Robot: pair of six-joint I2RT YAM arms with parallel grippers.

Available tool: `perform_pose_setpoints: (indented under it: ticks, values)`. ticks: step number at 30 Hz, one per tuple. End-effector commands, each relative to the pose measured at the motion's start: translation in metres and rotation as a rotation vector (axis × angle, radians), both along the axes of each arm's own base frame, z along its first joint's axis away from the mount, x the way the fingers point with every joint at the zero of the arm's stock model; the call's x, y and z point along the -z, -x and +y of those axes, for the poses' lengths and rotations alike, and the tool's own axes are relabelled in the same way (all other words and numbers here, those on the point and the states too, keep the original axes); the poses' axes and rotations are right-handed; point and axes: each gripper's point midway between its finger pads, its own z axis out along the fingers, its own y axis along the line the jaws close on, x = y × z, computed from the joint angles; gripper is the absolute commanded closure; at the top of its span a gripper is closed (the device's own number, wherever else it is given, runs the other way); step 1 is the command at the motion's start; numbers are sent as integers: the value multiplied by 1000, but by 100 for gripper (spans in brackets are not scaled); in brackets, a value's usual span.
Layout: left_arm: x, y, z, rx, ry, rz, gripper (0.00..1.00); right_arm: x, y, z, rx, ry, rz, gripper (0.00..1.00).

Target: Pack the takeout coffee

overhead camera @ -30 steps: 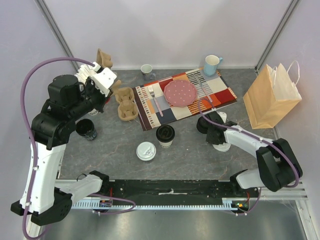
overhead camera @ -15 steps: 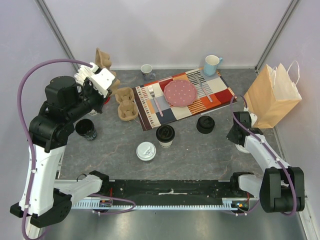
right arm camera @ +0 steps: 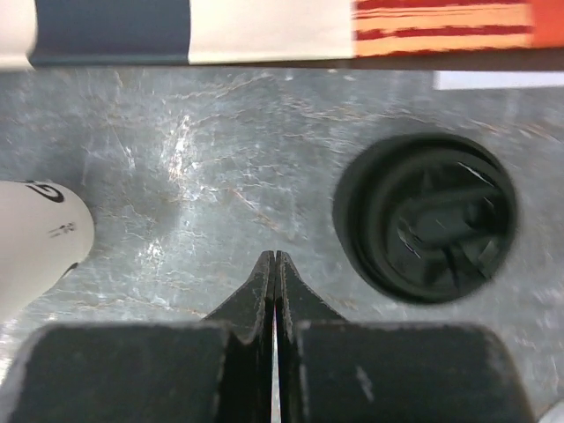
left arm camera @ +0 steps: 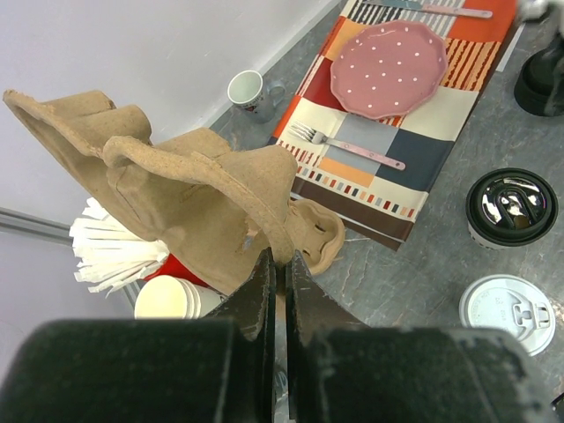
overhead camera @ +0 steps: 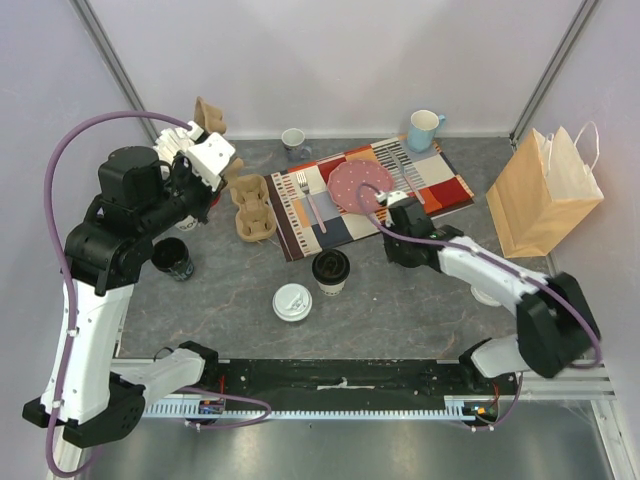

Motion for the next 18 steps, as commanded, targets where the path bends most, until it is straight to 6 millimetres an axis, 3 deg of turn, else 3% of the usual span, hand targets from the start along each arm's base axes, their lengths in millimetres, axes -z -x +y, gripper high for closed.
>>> perform_pose_setpoints:
  ticks: [1,4,9,12,13,14,18]
  values:
    - [-22,-1,-1,1,21,-60,98,24,-9,21,-182,91,71,100]
    - [-20,-2,0,-3,17,-53,98,38,-23,20,-154,149,83,100]
    - [-19,-5,3,-18,-1,-54,98,62,-33,-8,-21,264,116,100]
    - [-21,-5,3,-19,-3,-56,98,74,-36,-42,107,289,156,100]
    - [-20,-7,3,-18,-7,-53,98,77,-40,-70,210,293,174,100]
    - [-20,-7,3,-19,-6,-52,98,76,-43,-86,261,286,172,100]
    - [-19,-8,1,-13,-4,-48,98,67,-49,-120,375,265,154,100]
